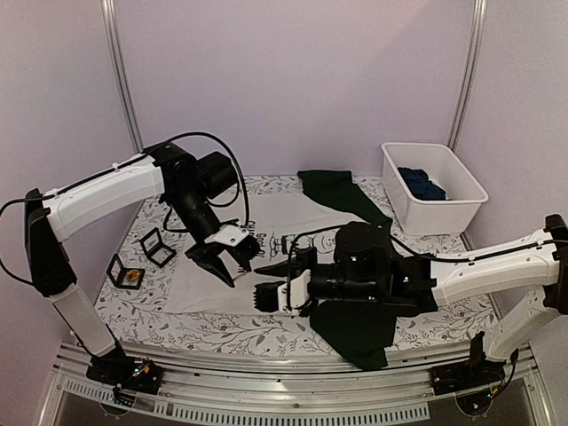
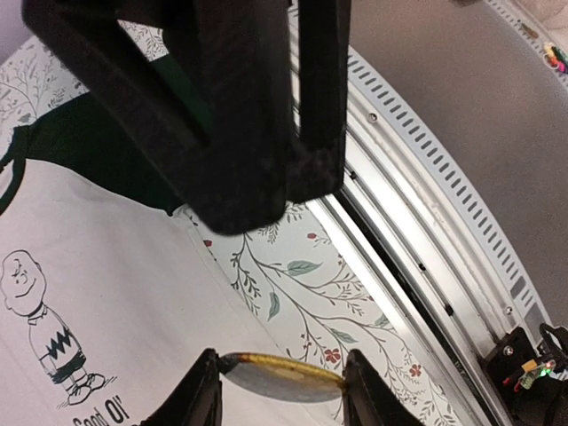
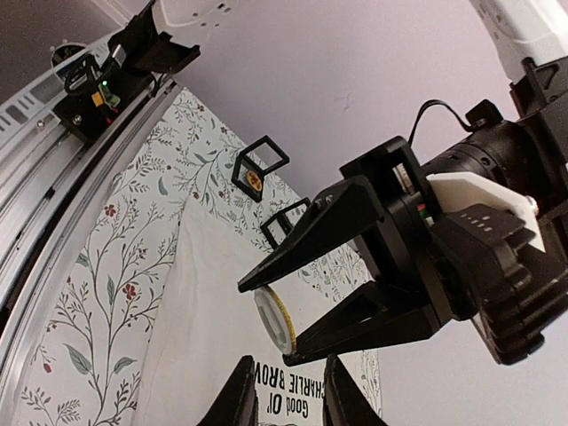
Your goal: Pin the brooch onto the clothing
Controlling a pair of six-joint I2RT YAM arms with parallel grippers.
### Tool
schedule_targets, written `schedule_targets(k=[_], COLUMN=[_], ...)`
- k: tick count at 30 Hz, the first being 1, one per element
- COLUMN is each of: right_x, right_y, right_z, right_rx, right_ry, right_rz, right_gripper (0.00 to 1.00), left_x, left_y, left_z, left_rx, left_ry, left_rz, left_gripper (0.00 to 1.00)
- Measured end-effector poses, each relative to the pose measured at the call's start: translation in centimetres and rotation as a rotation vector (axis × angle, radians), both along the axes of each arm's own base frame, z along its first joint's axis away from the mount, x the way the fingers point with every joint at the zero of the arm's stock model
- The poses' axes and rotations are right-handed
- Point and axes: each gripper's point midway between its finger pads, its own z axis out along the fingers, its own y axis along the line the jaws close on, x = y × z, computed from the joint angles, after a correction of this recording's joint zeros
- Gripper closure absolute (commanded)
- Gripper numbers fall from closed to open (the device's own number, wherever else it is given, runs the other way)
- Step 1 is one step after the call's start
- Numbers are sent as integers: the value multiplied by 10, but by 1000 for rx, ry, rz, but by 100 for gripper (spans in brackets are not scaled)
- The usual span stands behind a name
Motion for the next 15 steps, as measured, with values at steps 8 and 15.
schedule_targets(k=[8, 15], right_x=[-22, -29], right_y=[-18, -17], right_z=[44, 40], right_rx=[176, 154], right_ry=[62, 88], right_rz=[72, 107], right_gripper=[72, 71], left_x=[-15, -35], left_y=[-21, -37], left_z=[23, 37], left_rx=[-95, -126], left_ry=[50, 88], left_rz=[-25, -50], left_gripper=[74, 74])
